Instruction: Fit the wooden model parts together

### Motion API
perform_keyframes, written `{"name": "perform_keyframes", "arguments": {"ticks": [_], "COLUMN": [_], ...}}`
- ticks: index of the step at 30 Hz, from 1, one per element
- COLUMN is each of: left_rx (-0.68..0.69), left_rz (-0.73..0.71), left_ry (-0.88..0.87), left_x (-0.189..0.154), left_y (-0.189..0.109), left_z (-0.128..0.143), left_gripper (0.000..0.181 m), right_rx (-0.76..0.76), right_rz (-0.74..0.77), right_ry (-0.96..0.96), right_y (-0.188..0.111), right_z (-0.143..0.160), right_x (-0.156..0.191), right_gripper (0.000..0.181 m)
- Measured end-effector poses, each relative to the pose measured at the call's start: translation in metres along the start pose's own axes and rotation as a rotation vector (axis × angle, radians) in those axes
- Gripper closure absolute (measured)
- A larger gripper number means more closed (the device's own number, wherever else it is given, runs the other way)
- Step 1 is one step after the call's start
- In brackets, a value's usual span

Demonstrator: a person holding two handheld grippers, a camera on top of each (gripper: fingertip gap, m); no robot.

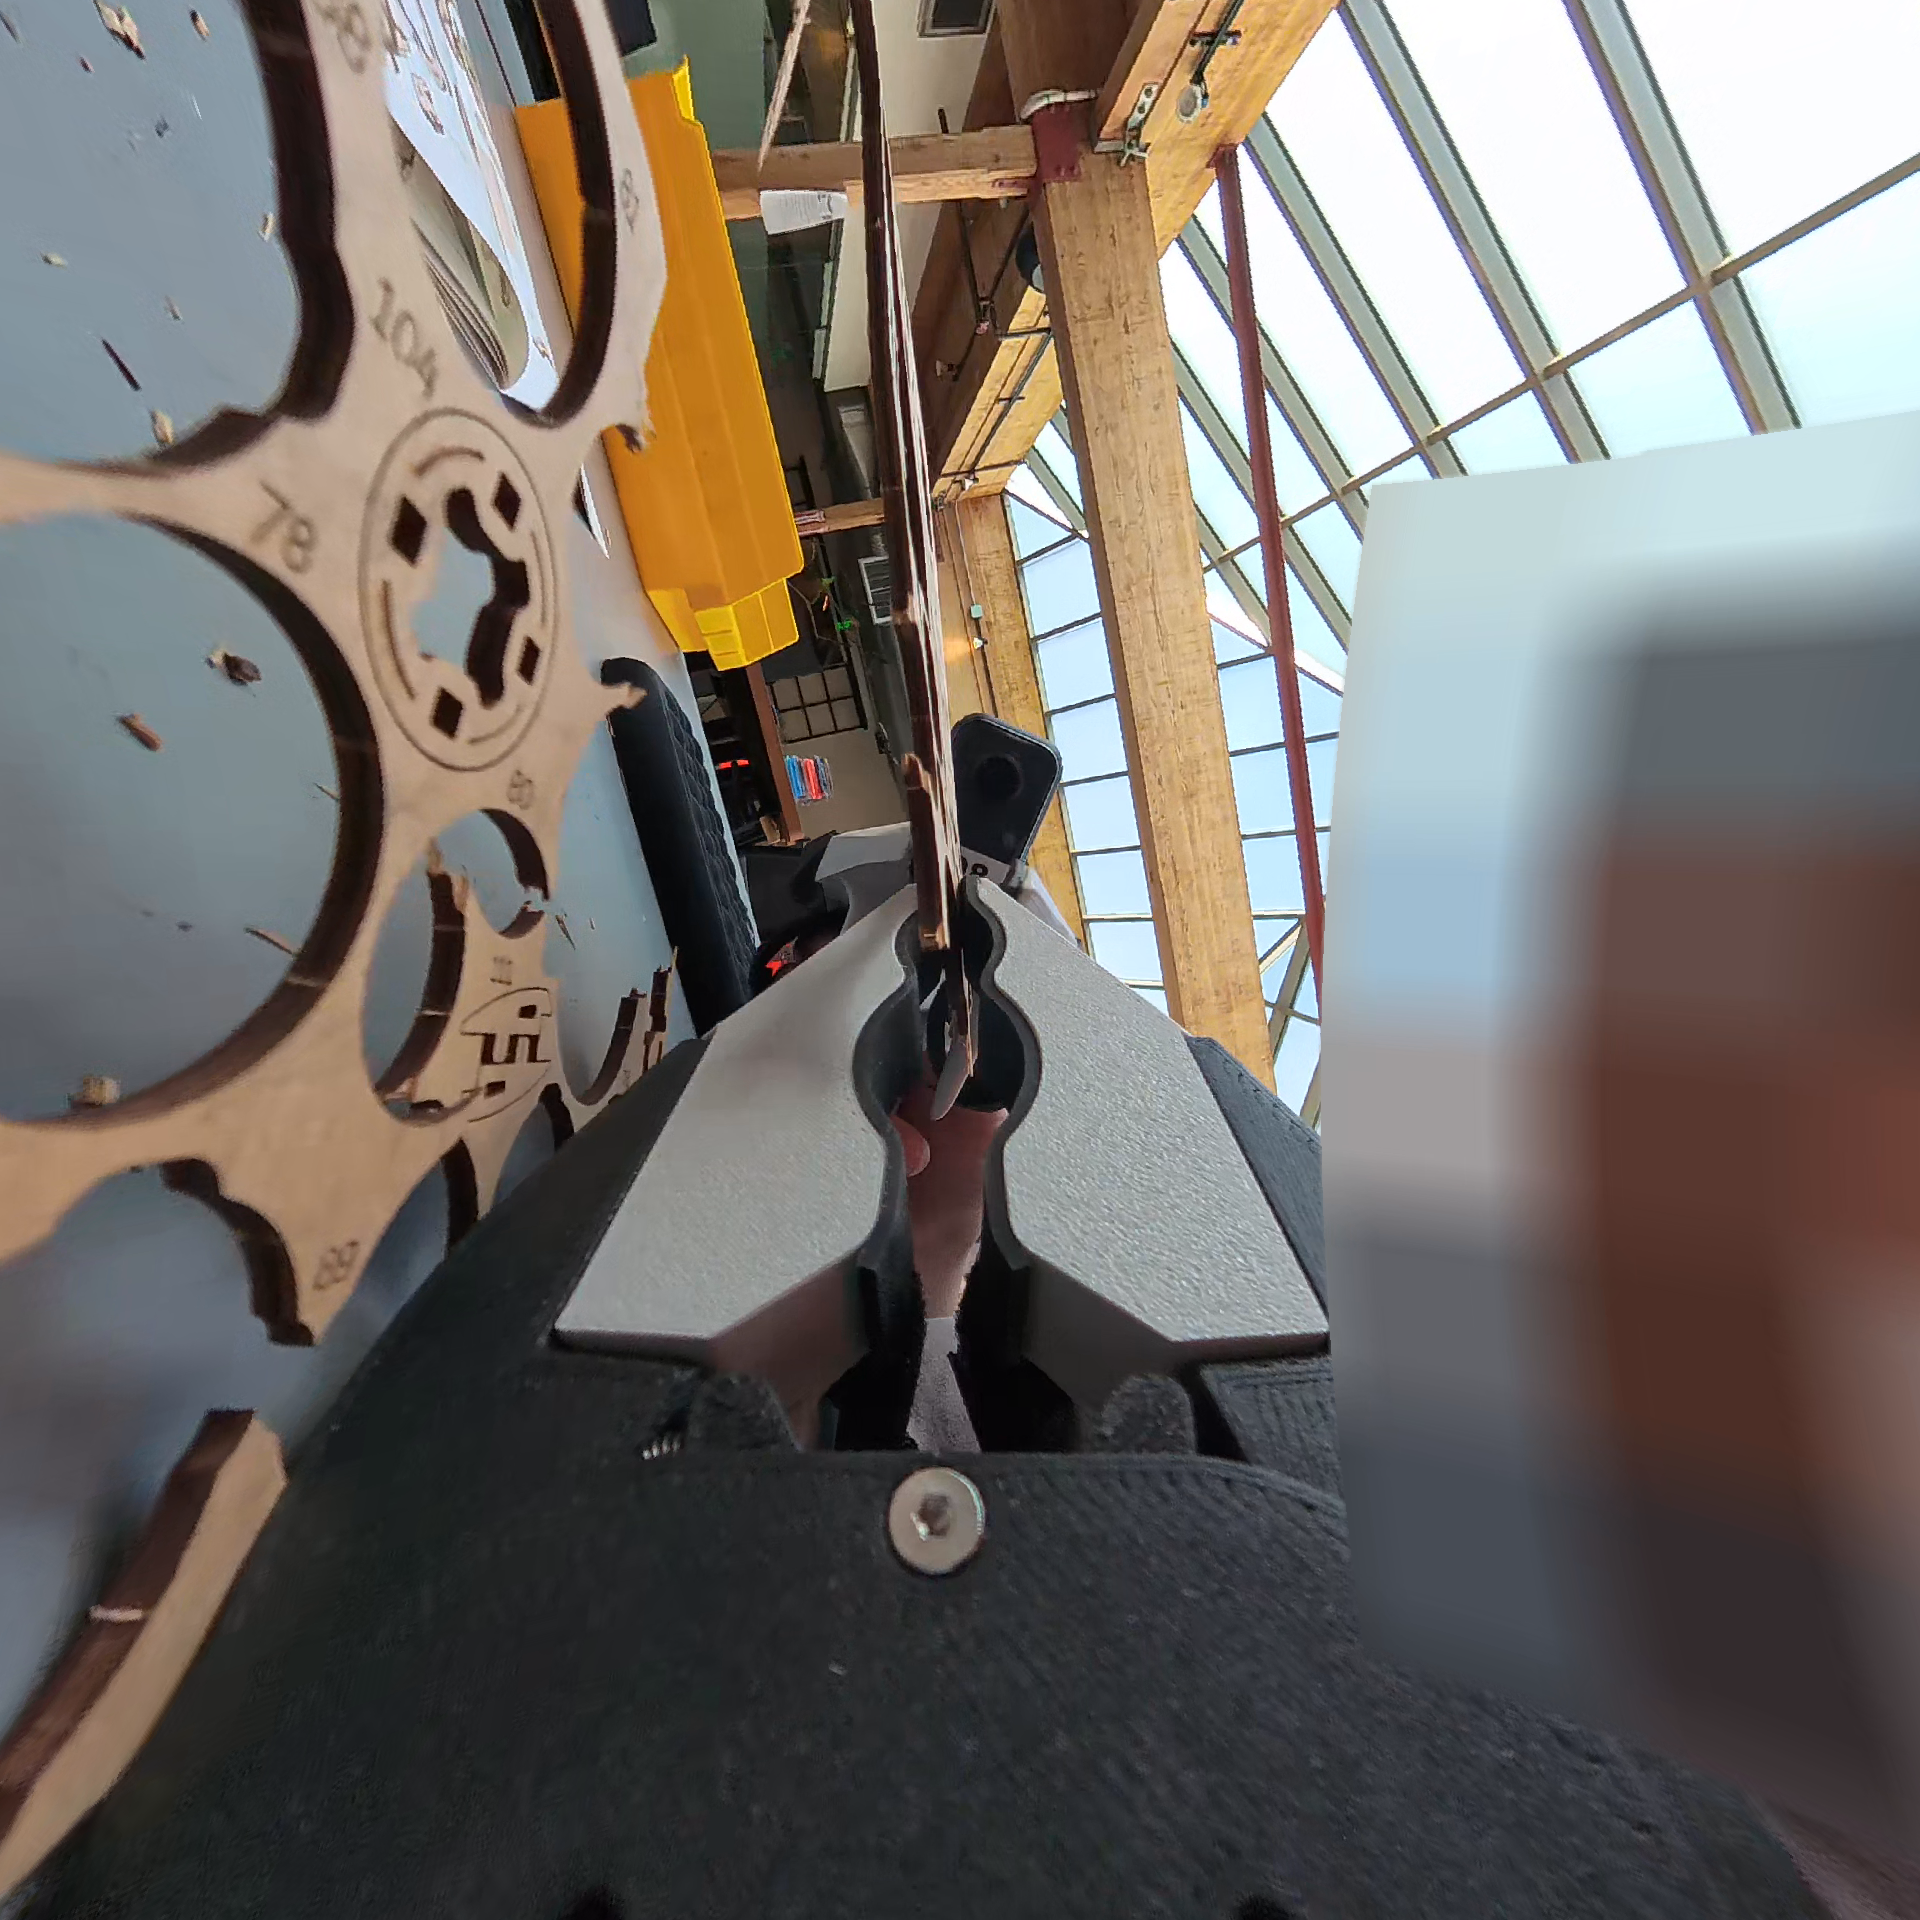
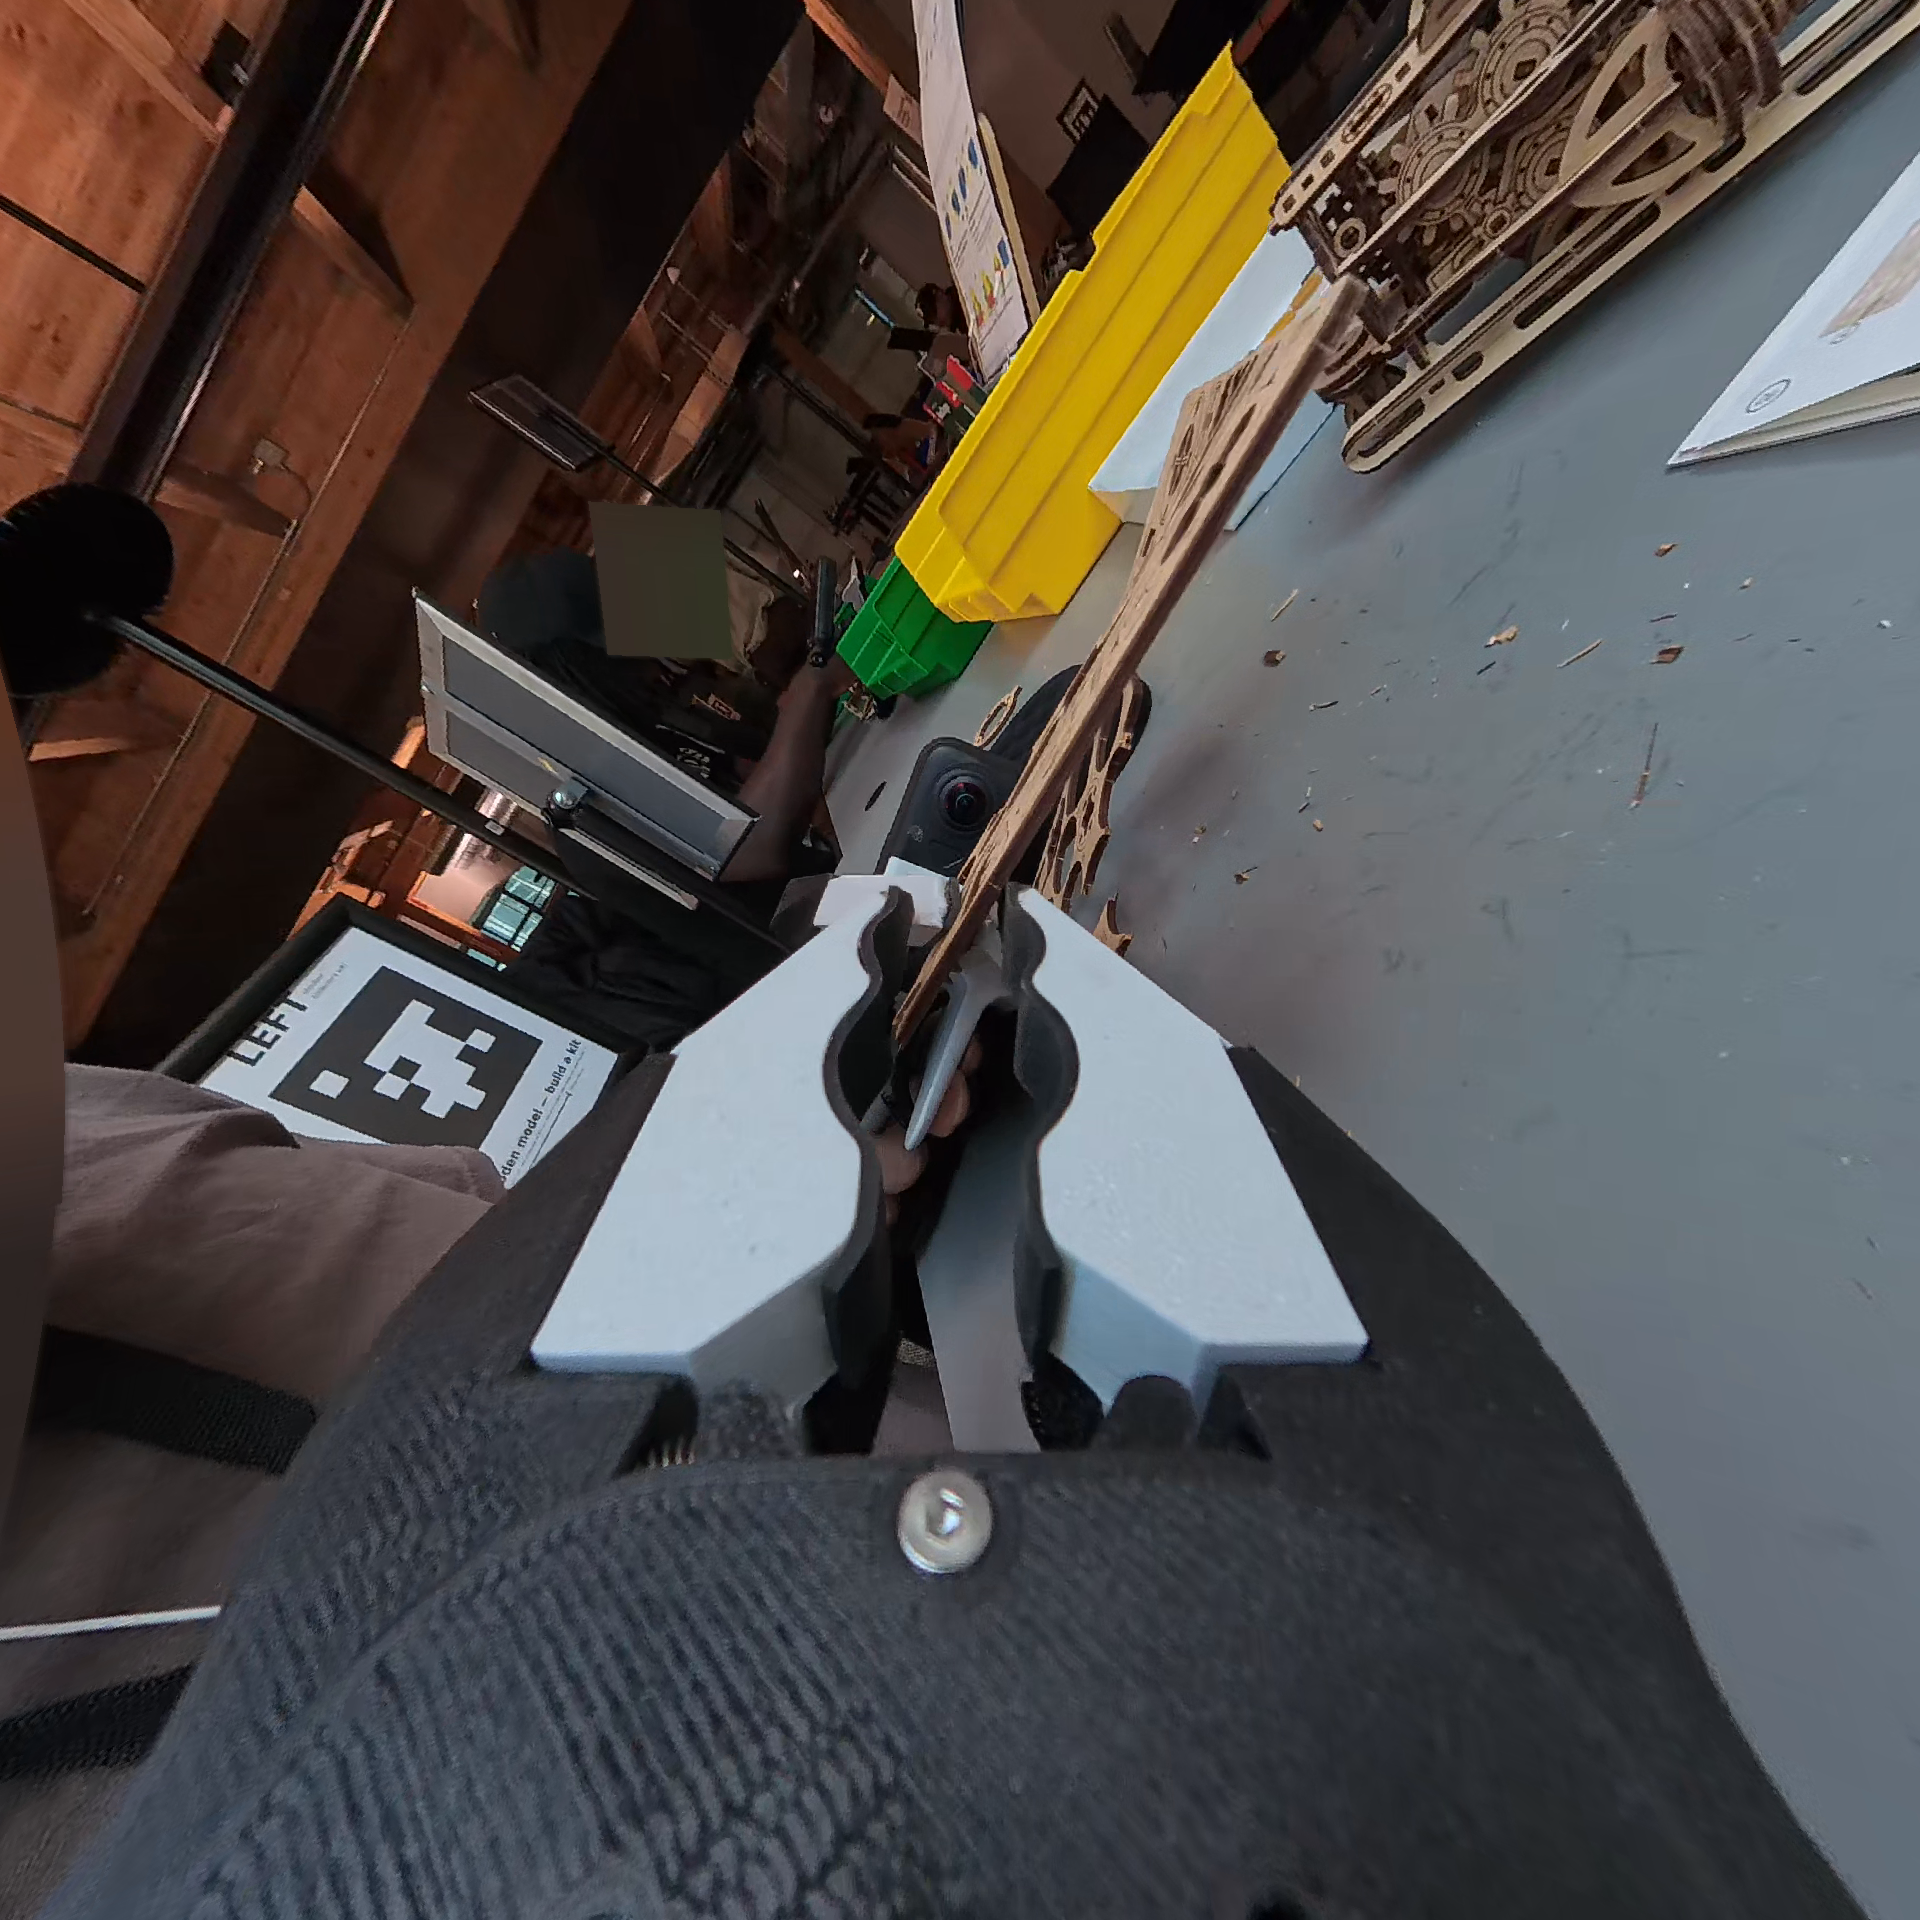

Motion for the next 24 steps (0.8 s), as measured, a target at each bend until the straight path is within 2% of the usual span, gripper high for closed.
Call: {"name": "perform_keyframes", "arguments": {"ticks": [6, 15, 24], "left_rx": [-0.01, -0.001, -0.003], "left_rz": [-0.017, -0.05, -0.087], "left_ry": [0.006, 0.034, 0.074], "left_x": [0.003, 0.008, 0.012], "left_y": [0.001, 0.001, 0.001], "left_z": [-0.002, 0.0, -0.001], "left_gripper": [0.181, 0.181, 0.181], "right_rx": [-0.022, -0.093, -0.097], "right_rz": [-0.002, -0.059, -0.006], "right_ry": [-0.005, 0.28, 0.186], "right_y": [0.002, 0.001, 0.002], "right_z": [0.0, 0.002, 0.003], "right_x": [-0.004, -0.011, -0.015], "right_gripper": [0.171, 0.176, 0.179]}}
Point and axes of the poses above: each gripper's, where its closed fingertips meet, y out along the fingers, z out of its underside, x = y × z across the jaws, the point moved 2 cm from there along -y, back along the fingers, and after that the axes turned 11 degrees about -x, right-handed, at the moved point
